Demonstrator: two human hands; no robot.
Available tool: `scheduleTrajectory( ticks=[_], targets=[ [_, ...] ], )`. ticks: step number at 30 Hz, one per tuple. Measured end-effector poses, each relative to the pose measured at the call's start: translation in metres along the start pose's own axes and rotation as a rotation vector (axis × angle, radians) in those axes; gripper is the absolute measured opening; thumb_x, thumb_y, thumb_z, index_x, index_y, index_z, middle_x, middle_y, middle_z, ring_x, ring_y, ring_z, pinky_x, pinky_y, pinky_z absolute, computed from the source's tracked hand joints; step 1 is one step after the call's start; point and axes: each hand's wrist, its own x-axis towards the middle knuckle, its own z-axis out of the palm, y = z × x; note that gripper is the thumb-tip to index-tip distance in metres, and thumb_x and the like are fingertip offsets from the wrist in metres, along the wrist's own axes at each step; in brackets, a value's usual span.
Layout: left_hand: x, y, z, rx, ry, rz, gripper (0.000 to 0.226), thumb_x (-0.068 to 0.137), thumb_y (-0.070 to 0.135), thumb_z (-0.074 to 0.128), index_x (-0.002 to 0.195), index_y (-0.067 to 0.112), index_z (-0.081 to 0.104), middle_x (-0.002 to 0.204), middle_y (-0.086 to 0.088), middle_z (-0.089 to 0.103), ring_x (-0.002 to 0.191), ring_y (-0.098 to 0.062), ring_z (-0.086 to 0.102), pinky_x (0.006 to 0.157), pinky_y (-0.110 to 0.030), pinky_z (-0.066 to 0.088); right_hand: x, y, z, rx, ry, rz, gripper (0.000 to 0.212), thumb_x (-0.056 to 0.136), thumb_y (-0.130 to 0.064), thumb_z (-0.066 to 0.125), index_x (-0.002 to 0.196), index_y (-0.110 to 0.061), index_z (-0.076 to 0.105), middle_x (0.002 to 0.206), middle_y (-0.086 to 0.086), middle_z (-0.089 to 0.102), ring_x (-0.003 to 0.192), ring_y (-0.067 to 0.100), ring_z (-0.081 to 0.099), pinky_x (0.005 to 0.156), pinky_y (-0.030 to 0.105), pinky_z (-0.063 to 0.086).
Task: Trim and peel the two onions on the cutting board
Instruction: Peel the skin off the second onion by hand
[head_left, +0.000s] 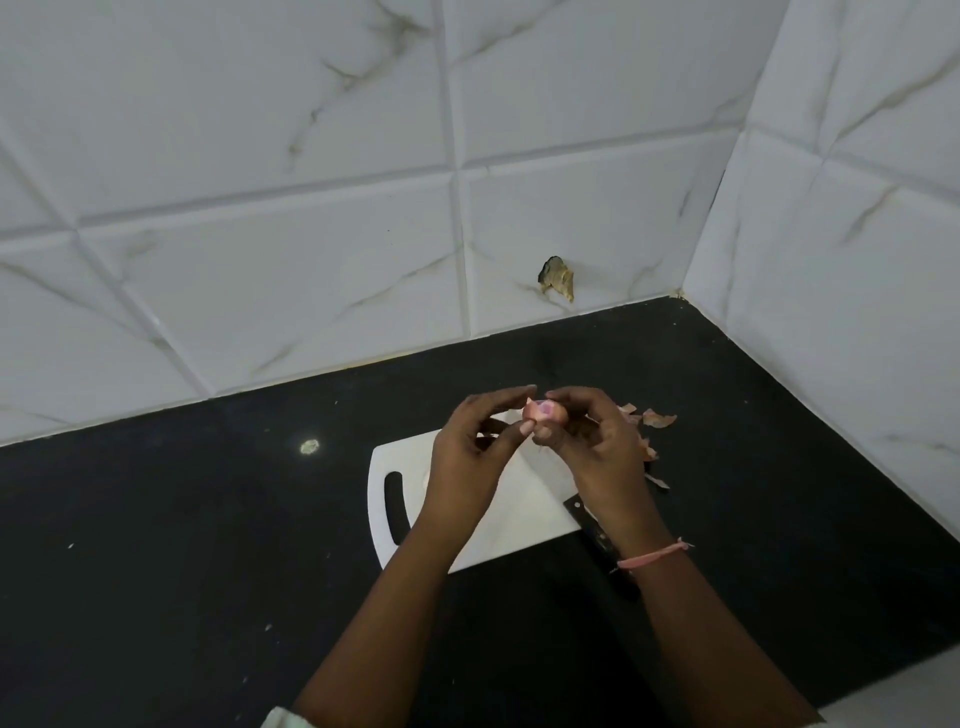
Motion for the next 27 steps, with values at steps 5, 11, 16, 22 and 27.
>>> scheduleTrajectory(
  ticks=[5,11,16,22,27],
  targets=[
    [0.016,0.009,-0.004,0.038,-0.019,0.085,0.020,0.088,0.010,0.073,0.106,0.016,0.073,0.100,0.007,0.074,0.094,-0.014,0.071,0.081,-0.037,0.060,0.009,-0.006,-0.011,0.028,-0.037,-0.070,0.033,0.078,-0.011,0.077,0.109,-0.015,0.066,0.106,-0.004,0.069,0.101,0.012,0.067,0.084,0.025,0.055],
    [0.038,0.015,-0.005,0.141,-0.120,0.154,0.014,0.082,0.008,0.078,0.094,0.014,0.073,0.090,0.006,0.074,0.085,-0.011,0.070,0.078,-0.031,0.059,0.016,-0.010,-0.023,0.050,-0.068,-0.064,0.035,0.072,-0.028,0.075,0.106,-0.026,0.066,0.106,-0.008,0.070,0.102,0.013,0.067,0.084,0.023,0.055],
    [0.047,0.019,-0.001,0.236,-0.201,0.203,0.013,0.085,0.012,0.076,0.094,0.019,0.069,0.093,0.005,0.068,0.083,-0.011,0.066,0.074,-0.019,0.055,0.020,-0.009,-0.030,0.103,-0.067,-0.046,0.034,0.073,-0.021,0.077,0.105,-0.023,0.066,0.104,-0.005,0.070,0.100,0.018,0.068,0.085,0.032,0.057],
    [0.048,0.017,0.010,0.304,-0.260,0.232,0.012,0.091,0.017,0.068,0.097,0.027,0.063,0.096,0.010,0.059,0.088,-0.008,0.058,0.072,-0.014,0.048,0.027,-0.008,-0.036,0.158,0.025,0.009,0.027,0.078,-0.014,0.077,0.102,-0.021,0.068,0.102,-0.009,0.070,0.097,0.011,0.068,0.079,0.028,0.057],
    [0.045,0.005,0.019,0.311,-0.115,0.118,0.016,0.088,0.018,0.073,0.090,0.032,0.064,0.092,0.016,0.062,0.086,-0.005,0.060,0.070,-0.013,0.049,0.037,-0.001,-0.041,0.341,0.121,0.198,0.032,0.075,-0.024,0.077,0.106,-0.023,0.070,0.116,0.004,0.067,0.105,0.029,0.067,0.083,0.046,0.058]
  ],
)
